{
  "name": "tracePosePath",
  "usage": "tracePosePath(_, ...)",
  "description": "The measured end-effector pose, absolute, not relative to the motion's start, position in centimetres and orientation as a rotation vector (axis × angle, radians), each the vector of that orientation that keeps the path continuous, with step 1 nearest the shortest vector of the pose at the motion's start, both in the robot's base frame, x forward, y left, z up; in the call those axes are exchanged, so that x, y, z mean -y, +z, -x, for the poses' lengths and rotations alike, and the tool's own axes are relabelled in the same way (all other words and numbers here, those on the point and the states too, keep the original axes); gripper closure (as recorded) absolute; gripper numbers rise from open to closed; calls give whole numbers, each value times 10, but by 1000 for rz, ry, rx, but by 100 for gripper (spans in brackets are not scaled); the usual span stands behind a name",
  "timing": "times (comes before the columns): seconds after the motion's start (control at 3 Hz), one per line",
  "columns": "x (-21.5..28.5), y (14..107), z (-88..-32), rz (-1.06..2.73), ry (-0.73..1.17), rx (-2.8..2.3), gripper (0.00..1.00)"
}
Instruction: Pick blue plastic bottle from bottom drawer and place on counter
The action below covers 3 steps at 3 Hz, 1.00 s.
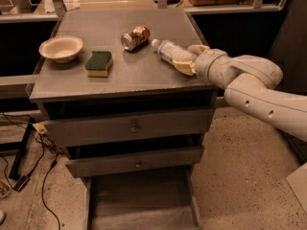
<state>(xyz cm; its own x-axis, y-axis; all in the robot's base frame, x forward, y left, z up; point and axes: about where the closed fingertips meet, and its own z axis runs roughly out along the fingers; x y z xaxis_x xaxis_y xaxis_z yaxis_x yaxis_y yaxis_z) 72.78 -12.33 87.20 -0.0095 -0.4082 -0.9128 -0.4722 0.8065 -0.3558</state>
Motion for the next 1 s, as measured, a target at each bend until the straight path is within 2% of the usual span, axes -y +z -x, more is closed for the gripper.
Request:
tracePosePath(0.33, 123, 872, -728, 709, 58, -1625, 11)
tracePosePath(0.67, 123, 872, -728, 710, 58, -1625, 0)
tracePosePath(1.0, 123, 872, -728, 710, 58, -1625, 0)
